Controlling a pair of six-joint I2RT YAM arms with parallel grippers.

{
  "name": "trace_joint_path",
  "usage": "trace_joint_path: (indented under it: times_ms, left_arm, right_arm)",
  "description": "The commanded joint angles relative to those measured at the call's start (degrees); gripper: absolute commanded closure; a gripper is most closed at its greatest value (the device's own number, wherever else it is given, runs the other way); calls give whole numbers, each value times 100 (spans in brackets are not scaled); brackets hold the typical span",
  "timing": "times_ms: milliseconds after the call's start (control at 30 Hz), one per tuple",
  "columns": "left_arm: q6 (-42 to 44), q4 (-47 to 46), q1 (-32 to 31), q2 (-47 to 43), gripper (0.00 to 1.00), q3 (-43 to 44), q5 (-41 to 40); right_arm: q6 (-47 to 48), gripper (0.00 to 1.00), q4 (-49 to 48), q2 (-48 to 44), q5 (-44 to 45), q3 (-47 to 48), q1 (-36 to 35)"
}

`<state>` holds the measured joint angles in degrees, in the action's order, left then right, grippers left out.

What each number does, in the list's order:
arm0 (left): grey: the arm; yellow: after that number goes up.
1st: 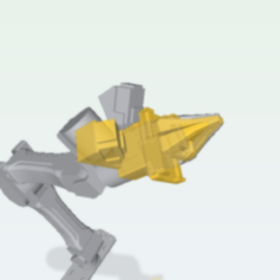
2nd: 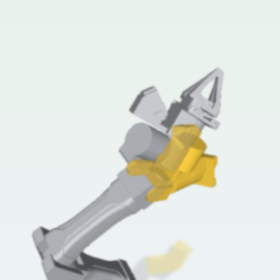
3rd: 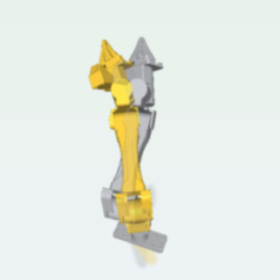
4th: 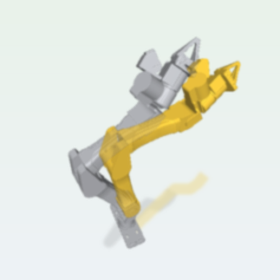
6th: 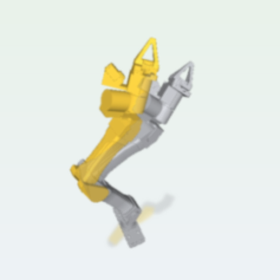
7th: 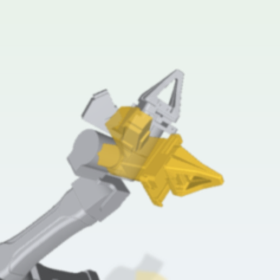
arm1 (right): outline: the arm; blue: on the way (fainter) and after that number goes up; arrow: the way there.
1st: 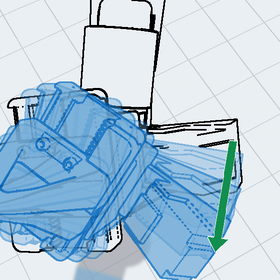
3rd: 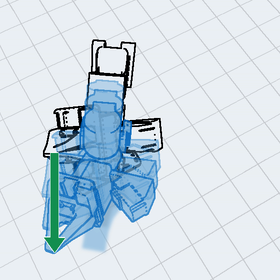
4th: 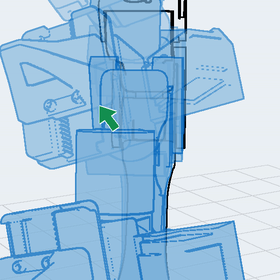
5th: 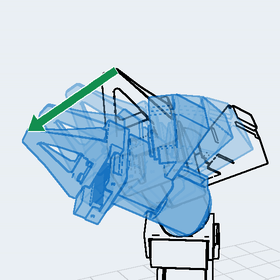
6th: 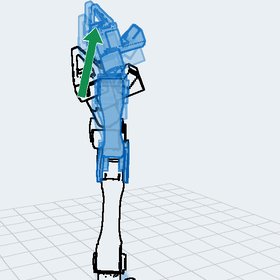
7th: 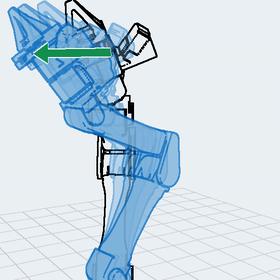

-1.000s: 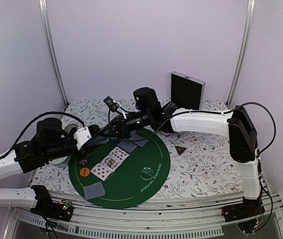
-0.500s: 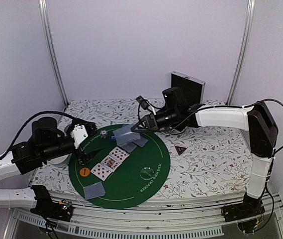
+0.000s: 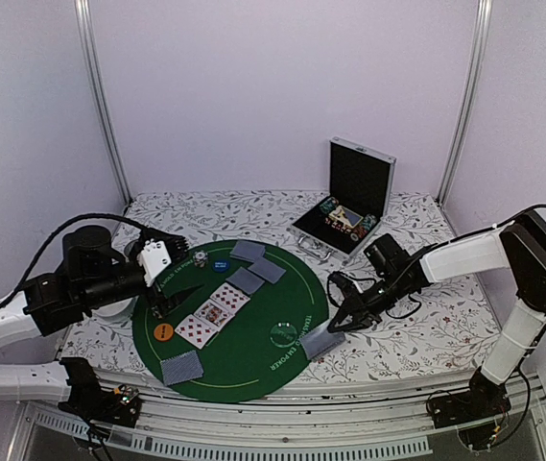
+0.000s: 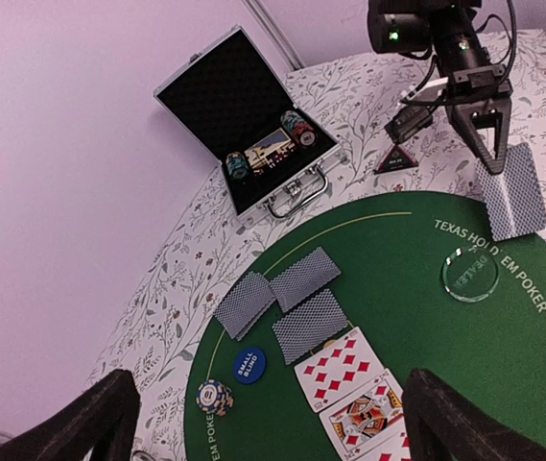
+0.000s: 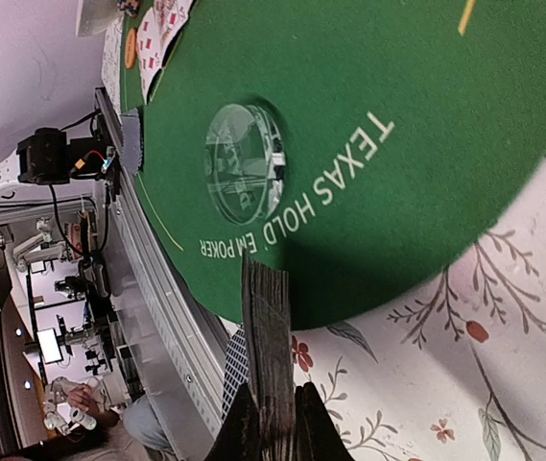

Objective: Distribute texas hold em gaming equipment
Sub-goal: Place the face-down deck piles at the center of the board, then pick up the all-in button from the center of the board.

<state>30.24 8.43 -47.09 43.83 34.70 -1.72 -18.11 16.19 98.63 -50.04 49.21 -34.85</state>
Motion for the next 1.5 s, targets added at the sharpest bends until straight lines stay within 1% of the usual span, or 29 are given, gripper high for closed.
trace_joint_path:
  times_ms: [0, 167, 300, 400, 467, 667, 833, 933, 1033, 1067, 1100, 1133, 1233, 1300, 1467]
  left_arm:
    - [11, -105, -35, 3, 2, -24, 58]
    - [8, -107, -37, -23, 2, -28, 53]
    - [13, -101, -37, -24, 2, -33, 36]
    - [10, -96, -41, -40, 2, -33, 39]
    - [17, -96, -44, -42, 2, -42, 34]
    - [17, -100, -51, -33, 2, -42, 36]
    - [17, -98, -54, -17, 2, -41, 39]
    - [17, -96, -47, -7, 2, -41, 33]
    - [22, -93, -52, 2, 2, -42, 37]
    - [25, -95, -53, 10, 2, -42, 36]
    - [26, -89, -54, 11, 2, -35, 34]
    - [26, -90, -55, 19, 2, -34, 40]
    - [26, -85, -55, 20, 2, -33, 41]
    - [36, -83, -49, 20, 2, -48, 34]
    - [38, -76, -50, 12, 2, -55, -3]
  right_arm:
    - [213, 98, 133, 2, 52, -72, 71]
    - [402, 96, 128, 353, 209, 54, 101]
    - [562, 91, 104, 548, 316, 204, 100]
    - [653, 84, 83, 634, 494, 247, 122]
    - [651, 73, 137, 666, 736, 257, 136]
    - [792, 63, 641, 487, 1646, 410, 136]
    - [917, 49, 1204, 186, 2546, 711, 124]
    - [949, 42, 1556, -17, 3091, 1072, 116]
    - [967, 28, 1868, -248, 3768, 1502, -21]
    - [967, 21, 1975, -283, 4048, 1641, -92]
    - [967, 5, 2055, -274, 4351, 1776, -139]
    - [958, 0, 2142, -220, 4677, 1877, -161]
    - [996, 1, 2530, 264, 5244, 2350, -161]
    - [1047, 1, 2830, 680, 5387, 2813, -162]
    - [1129, 1, 3224, 1459, 5609, 3490, -159]
